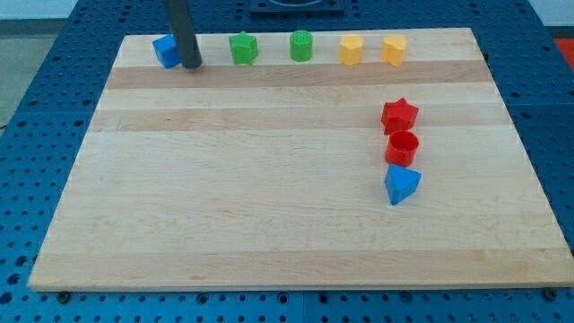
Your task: Push the green star towards center
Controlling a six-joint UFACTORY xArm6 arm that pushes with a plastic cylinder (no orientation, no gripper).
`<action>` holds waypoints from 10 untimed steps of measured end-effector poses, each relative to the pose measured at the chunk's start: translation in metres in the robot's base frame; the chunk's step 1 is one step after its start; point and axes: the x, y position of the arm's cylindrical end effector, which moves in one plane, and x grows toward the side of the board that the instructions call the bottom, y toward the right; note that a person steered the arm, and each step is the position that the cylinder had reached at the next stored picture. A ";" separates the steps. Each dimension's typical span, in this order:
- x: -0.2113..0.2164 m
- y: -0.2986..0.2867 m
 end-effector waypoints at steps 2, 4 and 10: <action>-0.013 -0.026; -0.015 -0.026; -0.046 0.089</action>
